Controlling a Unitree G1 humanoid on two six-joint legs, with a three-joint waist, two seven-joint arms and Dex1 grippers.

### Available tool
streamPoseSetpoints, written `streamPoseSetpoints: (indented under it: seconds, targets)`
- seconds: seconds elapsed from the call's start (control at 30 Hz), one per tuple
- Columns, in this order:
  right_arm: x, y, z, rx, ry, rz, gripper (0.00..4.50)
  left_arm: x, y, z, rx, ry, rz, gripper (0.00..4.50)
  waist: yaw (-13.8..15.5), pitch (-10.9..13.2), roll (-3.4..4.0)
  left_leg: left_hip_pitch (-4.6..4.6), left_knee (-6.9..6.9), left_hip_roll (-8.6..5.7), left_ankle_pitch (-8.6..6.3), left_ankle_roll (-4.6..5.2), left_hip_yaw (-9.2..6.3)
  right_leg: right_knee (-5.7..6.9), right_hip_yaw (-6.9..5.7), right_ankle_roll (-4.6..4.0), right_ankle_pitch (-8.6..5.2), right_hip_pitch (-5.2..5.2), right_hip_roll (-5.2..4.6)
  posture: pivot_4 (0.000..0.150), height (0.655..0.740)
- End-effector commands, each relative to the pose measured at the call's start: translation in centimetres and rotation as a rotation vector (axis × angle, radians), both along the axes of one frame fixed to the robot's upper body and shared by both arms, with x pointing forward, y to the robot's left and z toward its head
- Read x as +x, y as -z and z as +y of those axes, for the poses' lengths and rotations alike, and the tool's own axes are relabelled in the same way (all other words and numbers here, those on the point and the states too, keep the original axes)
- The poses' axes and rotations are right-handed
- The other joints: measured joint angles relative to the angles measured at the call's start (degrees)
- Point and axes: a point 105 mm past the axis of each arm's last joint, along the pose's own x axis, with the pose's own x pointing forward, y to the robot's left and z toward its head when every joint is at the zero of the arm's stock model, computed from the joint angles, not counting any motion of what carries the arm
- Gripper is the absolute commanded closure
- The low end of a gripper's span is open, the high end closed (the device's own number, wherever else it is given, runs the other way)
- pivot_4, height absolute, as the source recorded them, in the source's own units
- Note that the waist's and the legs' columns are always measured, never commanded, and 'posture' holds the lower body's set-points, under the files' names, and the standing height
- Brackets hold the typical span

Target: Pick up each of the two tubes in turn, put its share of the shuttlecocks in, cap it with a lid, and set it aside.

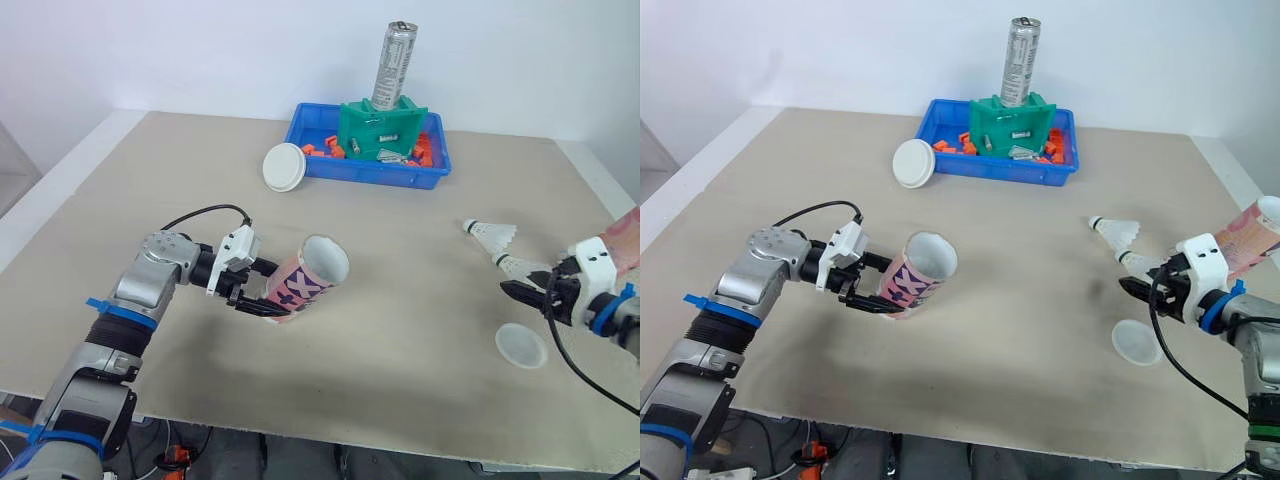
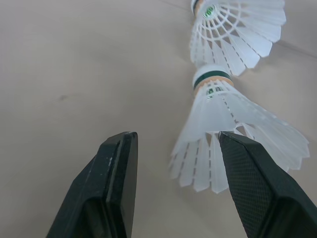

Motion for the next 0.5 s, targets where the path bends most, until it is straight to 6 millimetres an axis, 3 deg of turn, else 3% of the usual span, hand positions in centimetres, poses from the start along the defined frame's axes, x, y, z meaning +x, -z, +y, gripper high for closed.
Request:
streamPoseSetpoints:
  seconds: [0.03, 0.17, 0.37, 0.5]
  targets:
    - [0.6, -1.1, -0.6, -0.03, 0.033, -0.053, 2.55, 0.2, -1.5, 0.1, -0.018, -0.001, -0.058, 1.1, 0.0, 0.0, 0.0, 0.0, 0.0, 0.0, 0.0, 0.0, 0.0, 0.0, 0.0, 0.01, 0.01, 0.0, 0.0, 0.15, 0.74]
    - [0.0, -1.6, -0.9, -0.044, 0.042, -0.061, 4.35, 0.2, -1.5, 0.1, -0.017, -0.002, -0.059, 1.1, 0.01, 0.0, 0.0, -0.01, -0.01, 0.0, 0.0, 0.0, 0.0, 0.0, 0.0, 0.1, 0.04, 0.0, 0.0, 0.15, 0.74]
    - [-1.7, -3.7, -0.8, -0.105, 0.017, -0.098, 4.44, 0.2, -1.5, 0.2, -0.016, 0.0, -0.062, 1.1, 0.05, 0.0, 0.01, -0.04, -0.03, -0.02, 0.0, 0.0, -0.02, 0.0, 0.0, 0.18, 0.04, -0.02, 0.0, 0.15, 0.74]
    - [-2.0, -7.3, 0.8, -0.174, -0.051, -0.187, 4.44, 0.3, -1.5, 0.1, -0.015, 0.005, -0.062, 1.1, -0.14, 0.0, 0.02, -0.03, -0.03, -0.02, -0.01, 0.0, -0.02, 0.0, 0.01, 0.02, -0.04, -0.02, 0.0, 0.15, 0.74]
